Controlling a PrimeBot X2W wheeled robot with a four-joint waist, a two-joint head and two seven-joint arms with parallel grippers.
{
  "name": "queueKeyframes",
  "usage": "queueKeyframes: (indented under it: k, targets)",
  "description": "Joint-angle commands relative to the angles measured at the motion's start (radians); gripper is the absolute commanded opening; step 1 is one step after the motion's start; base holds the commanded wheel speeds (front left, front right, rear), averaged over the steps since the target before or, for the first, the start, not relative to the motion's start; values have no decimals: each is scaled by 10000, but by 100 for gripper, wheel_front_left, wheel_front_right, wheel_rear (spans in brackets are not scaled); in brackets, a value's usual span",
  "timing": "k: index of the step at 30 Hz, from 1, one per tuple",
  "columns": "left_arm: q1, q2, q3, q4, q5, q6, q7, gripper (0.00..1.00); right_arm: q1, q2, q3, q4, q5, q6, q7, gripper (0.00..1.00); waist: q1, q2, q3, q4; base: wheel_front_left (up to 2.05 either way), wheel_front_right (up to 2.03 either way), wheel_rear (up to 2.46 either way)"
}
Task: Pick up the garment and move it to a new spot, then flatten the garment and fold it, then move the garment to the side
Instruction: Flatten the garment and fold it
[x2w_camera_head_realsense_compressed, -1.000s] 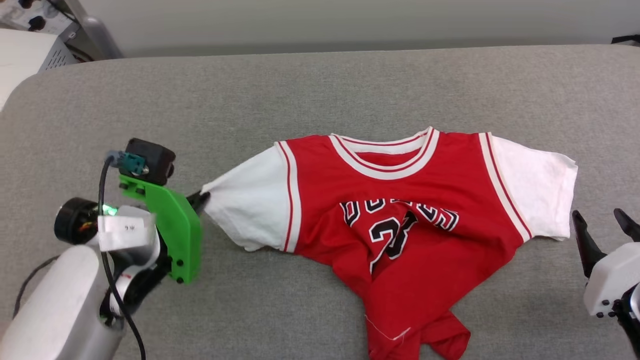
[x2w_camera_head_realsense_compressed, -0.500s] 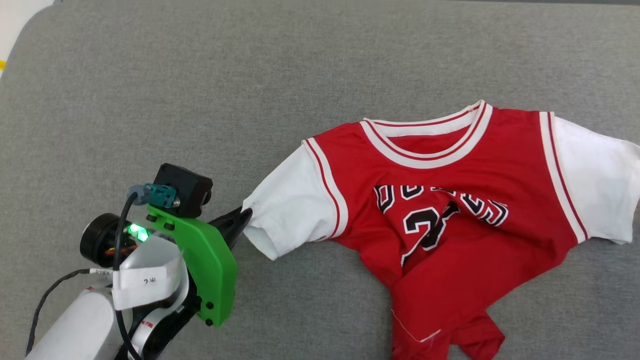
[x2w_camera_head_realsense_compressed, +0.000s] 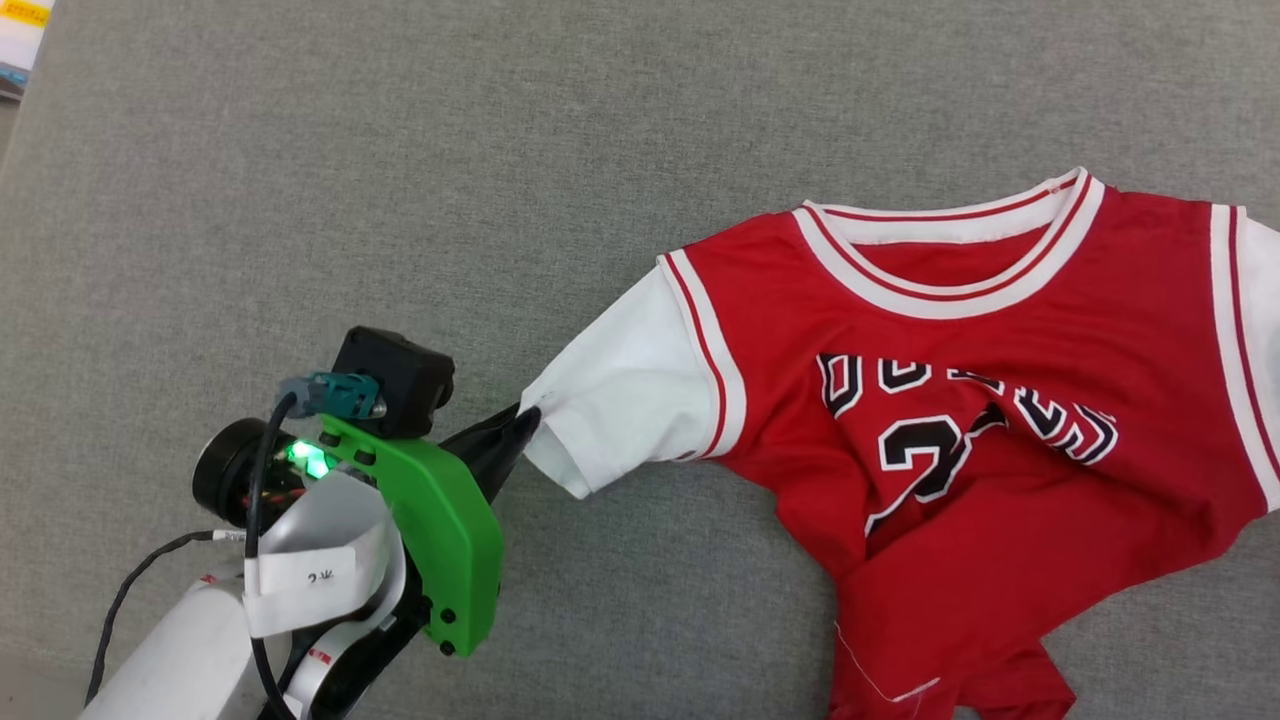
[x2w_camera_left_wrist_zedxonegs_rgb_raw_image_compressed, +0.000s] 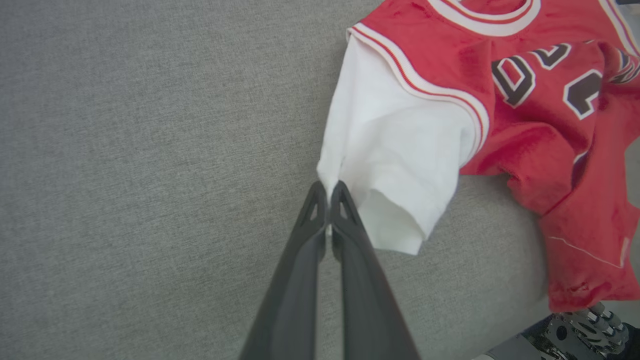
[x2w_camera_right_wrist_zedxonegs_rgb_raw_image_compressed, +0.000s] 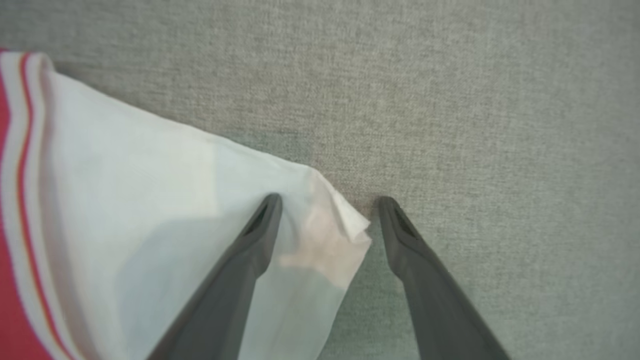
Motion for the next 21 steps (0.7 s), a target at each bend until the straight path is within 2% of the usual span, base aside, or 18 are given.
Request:
queueKeyframes:
  k: [1, 2, 3, 4, 5, 13, 21]
  targets:
    - [-190, -49, -4, 16, 129, -58, -72, 0, 23, -1, 233, 262, 114, -7, 21, 100, 0, 0, 141, 125, 0, 0, 0]
    - [-209, -59, -20, 43, 127, -75, -84, 0, 79, -43, 357, 374, 219, -7, 50, 100, 0, 0, 150, 141, 0, 0, 0]
    - [-226, -65, -29, 74, 125, -89, -94, 0, 120, -73, 428, 444, 295, -7, 62, 67, 0, 0, 148, 149, 0, 0, 0]
    - [-249, -66, -37, 122, 131, -102, -106, 0, 178, -108, 516, 515, 369, -7, 63, 28, 0, 0, 131, 156, 0, 0, 0]
    - [-264, -67, -45, 165, 134, -112, -113, 0, 213, -135, 577, 573, 421, -7, 40, 0, 0, 0, 104, 162, 0, 0, 0]
    - [-257, -48, 136, 658, 166, -78, -453, 0, 210, -295, 782, 791, 674, -7, -1030, 0, 0, 0, -651, 39, 0, 0, 0]
    - [-186, 82, 558, 1297, 159, -78, -1070, 0, 210, -833, 1408, 171, 939, -7, -2933, 0, 0, 0, -1980, -292, 0, 0, 0]
